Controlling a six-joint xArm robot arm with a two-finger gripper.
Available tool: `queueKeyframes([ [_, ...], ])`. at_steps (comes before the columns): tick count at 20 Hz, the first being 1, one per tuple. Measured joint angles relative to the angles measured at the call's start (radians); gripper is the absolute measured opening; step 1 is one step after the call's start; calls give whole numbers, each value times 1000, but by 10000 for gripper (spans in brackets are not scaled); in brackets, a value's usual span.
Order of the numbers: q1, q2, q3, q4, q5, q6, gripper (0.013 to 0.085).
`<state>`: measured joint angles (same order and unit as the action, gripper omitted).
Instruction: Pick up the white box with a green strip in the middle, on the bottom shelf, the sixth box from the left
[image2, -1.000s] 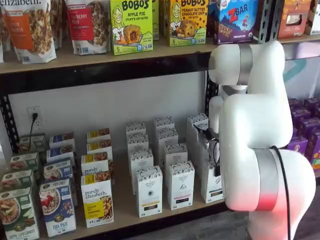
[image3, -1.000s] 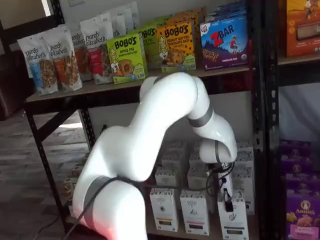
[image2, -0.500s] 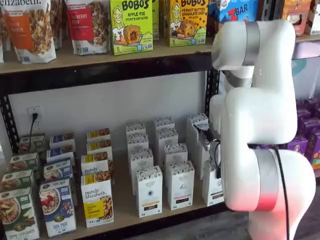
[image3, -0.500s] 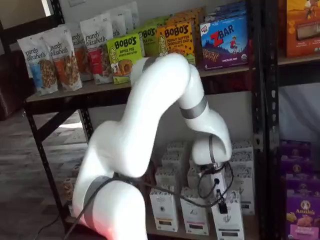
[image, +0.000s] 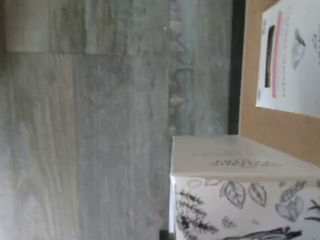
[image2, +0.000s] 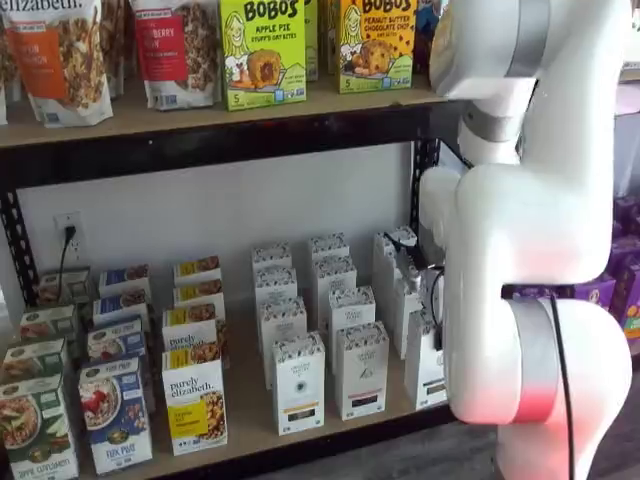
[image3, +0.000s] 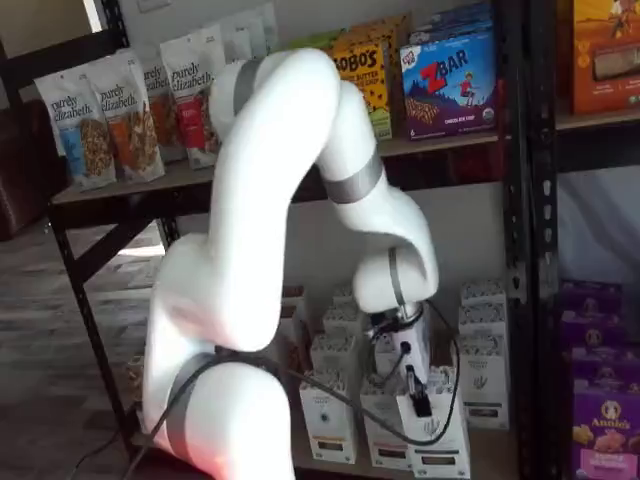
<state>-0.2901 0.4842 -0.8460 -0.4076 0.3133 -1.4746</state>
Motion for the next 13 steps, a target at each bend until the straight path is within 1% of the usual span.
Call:
queueKeyframes([
  [3,21,-106,77,31,45,-11,530],
  [6,38,-189,133,39,76,-5,530],
  [10,77,-337,215,117,163,-44,530],
  [13,103,-432,260,154,212,-58,530],
])
